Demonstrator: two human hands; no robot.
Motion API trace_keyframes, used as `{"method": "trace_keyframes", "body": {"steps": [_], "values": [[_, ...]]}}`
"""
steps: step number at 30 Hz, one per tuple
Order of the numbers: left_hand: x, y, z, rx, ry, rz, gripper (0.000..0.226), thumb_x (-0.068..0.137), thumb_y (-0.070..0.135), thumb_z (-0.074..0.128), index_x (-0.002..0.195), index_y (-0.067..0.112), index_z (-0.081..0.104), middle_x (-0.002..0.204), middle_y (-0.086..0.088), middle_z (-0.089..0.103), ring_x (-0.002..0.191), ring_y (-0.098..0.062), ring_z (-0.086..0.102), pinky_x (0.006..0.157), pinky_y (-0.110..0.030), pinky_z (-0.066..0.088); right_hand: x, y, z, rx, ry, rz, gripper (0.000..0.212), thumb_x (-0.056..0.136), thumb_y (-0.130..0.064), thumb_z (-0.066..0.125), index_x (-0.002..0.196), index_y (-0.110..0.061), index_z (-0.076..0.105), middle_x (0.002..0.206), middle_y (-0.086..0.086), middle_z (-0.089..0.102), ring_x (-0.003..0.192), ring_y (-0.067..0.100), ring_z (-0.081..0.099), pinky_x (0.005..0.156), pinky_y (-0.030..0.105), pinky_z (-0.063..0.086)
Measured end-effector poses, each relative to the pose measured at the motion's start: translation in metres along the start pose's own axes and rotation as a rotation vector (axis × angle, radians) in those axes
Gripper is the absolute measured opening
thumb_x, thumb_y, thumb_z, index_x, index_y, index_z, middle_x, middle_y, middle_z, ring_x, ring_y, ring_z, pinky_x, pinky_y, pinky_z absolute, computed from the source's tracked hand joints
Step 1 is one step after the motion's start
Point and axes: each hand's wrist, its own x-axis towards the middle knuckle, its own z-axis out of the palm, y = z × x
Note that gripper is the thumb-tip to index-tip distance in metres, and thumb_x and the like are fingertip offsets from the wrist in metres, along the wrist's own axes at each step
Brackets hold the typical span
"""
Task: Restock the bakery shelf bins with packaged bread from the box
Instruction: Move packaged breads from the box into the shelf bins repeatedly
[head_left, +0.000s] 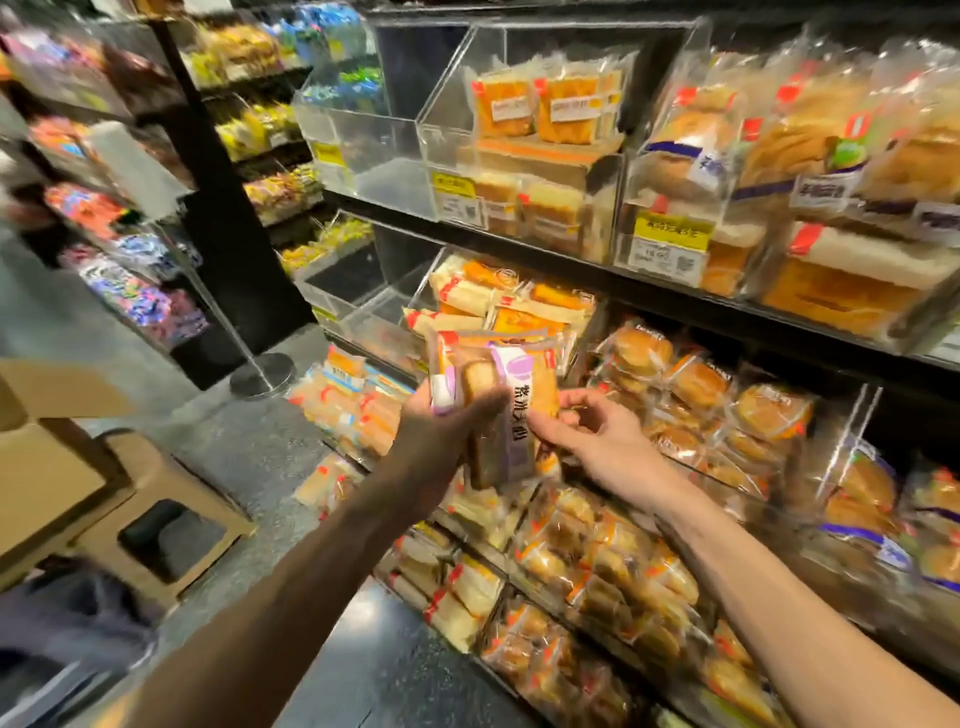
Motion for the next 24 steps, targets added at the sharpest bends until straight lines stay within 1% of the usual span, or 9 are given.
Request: {"method": "trace_keyframes", "body": {"steps": [2, 6, 7, 9, 11, 15, 18, 21, 24], "values": [[-0.005, 0.006, -0.01, 0.014, 0.039, -0.022, 0.054, 0.071, 0.026, 0.073, 0.12, 0.005, 0.062, 0.103, -0.013, 0.074, 0.095, -0.031, 0.07, 0.076, -0.039, 0.061, 0.003, 0.001, 0.006, 0.028, -0.042, 0.021, 0.032, 0.088, -0.02, 0.073, 0.112, -0.001, 0.063, 0.063, -0.011, 0.053, 0.051, -0.004, 0.048, 0.051, 0.009, 0.037], [-0.008, 0.019, -0.041, -0.016, 0.076, -0.097, 0.044, 0.087, 0.043, 0.058, 0.111, 0.007, 0.069, 0.099, -0.015, 0.073, 0.089, -0.026, 0.07, 0.08, -0.035, 0.057, 0.016, -0.001, 0.013, 0.259, -0.106, 0.163, 0.016, 0.077, -0.023, 0.078, 0.088, -0.013, 0.073, 0.079, 0.004, 0.07, 0.063, 0.009, 0.062, 0.058, 0.019, 0.049], [-0.007, 0.023, -0.051, -0.041, 0.1, -0.112, 0.041, 0.087, 0.041, 0.058, 0.106, 0.007, 0.07, 0.097, -0.016, 0.072, 0.085, -0.024, 0.069, 0.076, -0.033, 0.057, 0.02, -0.006, 0.017, 0.319, -0.1, 0.206, 0.007, 0.077, -0.022, 0.077, 0.075, -0.016, 0.074, 0.075, 0.003, 0.07, 0.057, 0.01, 0.063, 0.053, 0.021, 0.051], [-0.002, 0.028, -0.072, -0.124, 0.183, -0.142, 0.031, 0.085, 0.029, 0.061, 0.104, 0.005, 0.066, 0.095, -0.016, 0.07, 0.075, -0.022, 0.068, 0.064, -0.028, 0.059, 0.034, -0.006, 0.024, 0.407, -0.084, 0.272, 0.016, 0.084, -0.015, 0.071, 0.068, -0.016, 0.073, 0.068, 0.002, 0.072, 0.05, 0.01, 0.065, 0.046, 0.021, 0.051], [0.005, 0.031, -0.097, -0.199, 0.234, -0.167, 0.021, 0.091, 0.019, 0.059, 0.105, 0.003, 0.063, 0.094, -0.017, 0.071, 0.072, -0.022, 0.07, 0.062, -0.028, 0.061, 0.048, -0.007, 0.035, 0.458, -0.078, 0.343, 0.004, 0.081, -0.015, 0.07, 0.083, -0.014, 0.074, 0.074, 0.005, 0.075, 0.055, 0.014, 0.069, 0.053, 0.027, 0.057], [0.024, 0.038, -0.149, -0.26, 0.218, -0.198, 0.021, 0.091, 0.015, 0.06, 0.109, 0.004, 0.063, 0.098, -0.017, 0.074, 0.076, -0.025, 0.073, 0.064, -0.031, 0.062, 0.079, -0.008, 0.068, 0.59, -0.116, 0.456, 0.025, 0.07, -0.019, 0.067, 0.091, -0.01, 0.075, 0.082, 0.009, 0.076, 0.064, 0.021, 0.073, 0.068, 0.044, 0.059], [0.045, 0.048, -0.19, -0.277, 0.183, -0.19, 0.031, 0.082, 0.017, 0.064, 0.11, 0.005, 0.062, 0.096, -0.015, 0.074, 0.076, -0.024, 0.073, 0.061, -0.03, 0.061, 0.103, -0.012, 0.104, 0.638, -0.159, 0.458, 0.03, 0.062, -0.014, 0.076, 0.091, -0.006, 0.078, 0.085, 0.013, 0.076, 0.068, 0.024, 0.075, 0.069, 0.046, 0.06], [0.066, 0.059, -0.239, -0.279, 0.151, -0.213, 0.042, 0.078, 0.019, 0.066, 0.116, 0.002, 0.059, 0.096, -0.014, 0.073, 0.071, -0.023, 0.072, 0.06, -0.03, 0.061, 0.126, -0.013, 0.152, 0.635, -0.134, 0.447, 0.058, 0.068, -0.012, 0.072, 0.125, -0.007, 0.064, 0.089, 0.013, 0.076, 0.07, 0.024, 0.075, 0.071, 0.044, 0.06], [0.088, 0.072, -0.292, -0.194, 0.103, -0.257, 0.047, 0.084, 0.024, 0.063, 0.122, -0.003, 0.059, 0.103, -0.017, 0.072, 0.075, -0.023, 0.071, 0.062, -0.028, 0.06, 0.143, -0.02, 0.204, 0.683, -0.121, 0.457, 0.046, 0.077, -0.012, 0.063, 0.123, -0.005, 0.063, 0.09, 0.014, 0.076, 0.07, 0.024, 0.074, 0.066, 0.04, 0.063]]}}
